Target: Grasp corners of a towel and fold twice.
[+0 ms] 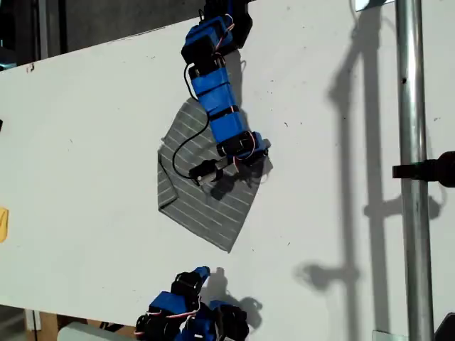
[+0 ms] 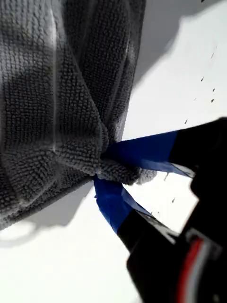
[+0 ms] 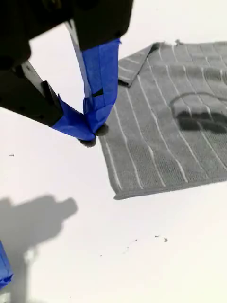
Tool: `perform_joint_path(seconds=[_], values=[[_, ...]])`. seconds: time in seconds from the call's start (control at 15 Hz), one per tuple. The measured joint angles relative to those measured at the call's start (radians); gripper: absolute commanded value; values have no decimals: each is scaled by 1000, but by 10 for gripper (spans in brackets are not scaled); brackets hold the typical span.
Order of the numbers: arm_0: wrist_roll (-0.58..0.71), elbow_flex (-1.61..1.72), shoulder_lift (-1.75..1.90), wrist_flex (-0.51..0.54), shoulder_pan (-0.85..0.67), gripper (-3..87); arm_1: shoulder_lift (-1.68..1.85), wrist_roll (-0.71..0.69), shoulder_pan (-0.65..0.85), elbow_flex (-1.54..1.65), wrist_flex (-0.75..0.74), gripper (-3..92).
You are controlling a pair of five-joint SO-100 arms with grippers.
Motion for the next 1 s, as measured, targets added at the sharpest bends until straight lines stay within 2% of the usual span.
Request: perform_joint_path(seconds=[0.13,0.33,0.47,0.8,0.87,1.0], values=[[35,-49,-52,-2,6,385,0,-11,0,0,0,-2],[176,-169,-118,-18,54,356,0,-26,2,0,-2,-2],[224,-199,-144,-26,57,347,0,-26,2,0,-3,-2],[232,-181,-160,-61,23,239,0,-26,2,0,-21,-2],[232,-173,-160,-55,12,239,0,-26,2,0,-21,-2],[232,-161,-166,-63,2,352,0,-26,2,0,-21,-2]])
